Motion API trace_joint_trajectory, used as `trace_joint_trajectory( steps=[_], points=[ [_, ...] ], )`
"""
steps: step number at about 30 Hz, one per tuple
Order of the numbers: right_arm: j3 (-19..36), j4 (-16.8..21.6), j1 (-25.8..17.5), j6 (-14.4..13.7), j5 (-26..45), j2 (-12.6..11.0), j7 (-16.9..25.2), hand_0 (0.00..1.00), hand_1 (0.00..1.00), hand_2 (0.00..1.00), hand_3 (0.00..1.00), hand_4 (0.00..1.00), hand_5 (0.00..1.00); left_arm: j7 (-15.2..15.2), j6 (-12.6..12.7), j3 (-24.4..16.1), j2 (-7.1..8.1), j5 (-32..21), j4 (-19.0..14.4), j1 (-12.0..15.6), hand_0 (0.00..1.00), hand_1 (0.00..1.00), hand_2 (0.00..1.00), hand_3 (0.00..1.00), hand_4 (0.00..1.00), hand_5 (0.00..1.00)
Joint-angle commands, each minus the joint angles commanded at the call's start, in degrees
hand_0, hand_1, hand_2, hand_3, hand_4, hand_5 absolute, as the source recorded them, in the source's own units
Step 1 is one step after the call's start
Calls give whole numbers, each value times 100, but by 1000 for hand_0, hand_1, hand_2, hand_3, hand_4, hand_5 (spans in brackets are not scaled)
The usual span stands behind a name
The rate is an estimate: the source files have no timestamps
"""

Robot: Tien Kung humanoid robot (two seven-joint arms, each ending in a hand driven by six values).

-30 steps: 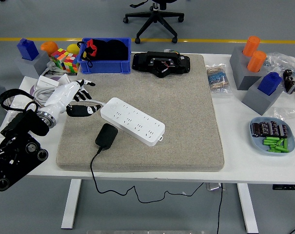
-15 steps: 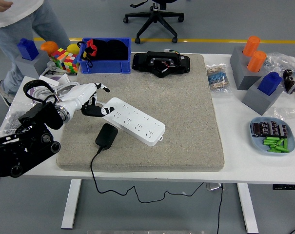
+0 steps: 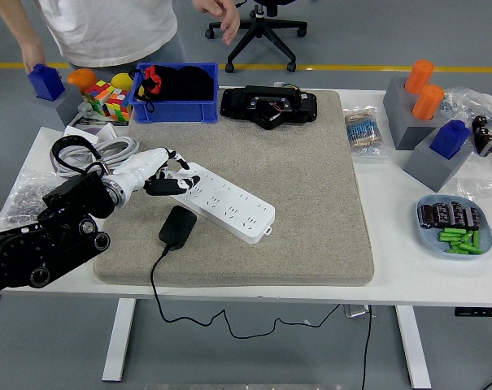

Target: Press the white button,pick up the black plug,place it near the board,insert it into the board

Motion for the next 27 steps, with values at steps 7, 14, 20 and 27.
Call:
trace_joint_trajectory(
  steps=[7, 14, 20, 27],
  points=[
    [-15, 3, 6, 2, 8, 2, 0, 664, 668, 632, 616, 691, 479, 0, 16, 171, -88, -38, 119, -55, 378, 144, 128, 699, 672, 768],
    [-34, 1, 14, 3, 11, 2, 0, 664, 668, 632, 615, 691, 478, 22, 27, 357, -164, -39, 234, -143, 380, 148, 128, 701, 663, 780],
    [-22, 0, 20, 1, 10, 2, -2, 663, 668, 632, 615, 691, 478, 69, 22, 508, -217, 41, 330, -245, 385, 150, 128, 703, 658, 786],
    [-29, 1, 18, 0, 14, 1, -1, 664, 668, 632, 615, 691, 478, 132, -5, 601, -225, 88, 382, -286, 385, 149, 128, 703, 660, 787]
  ],
)
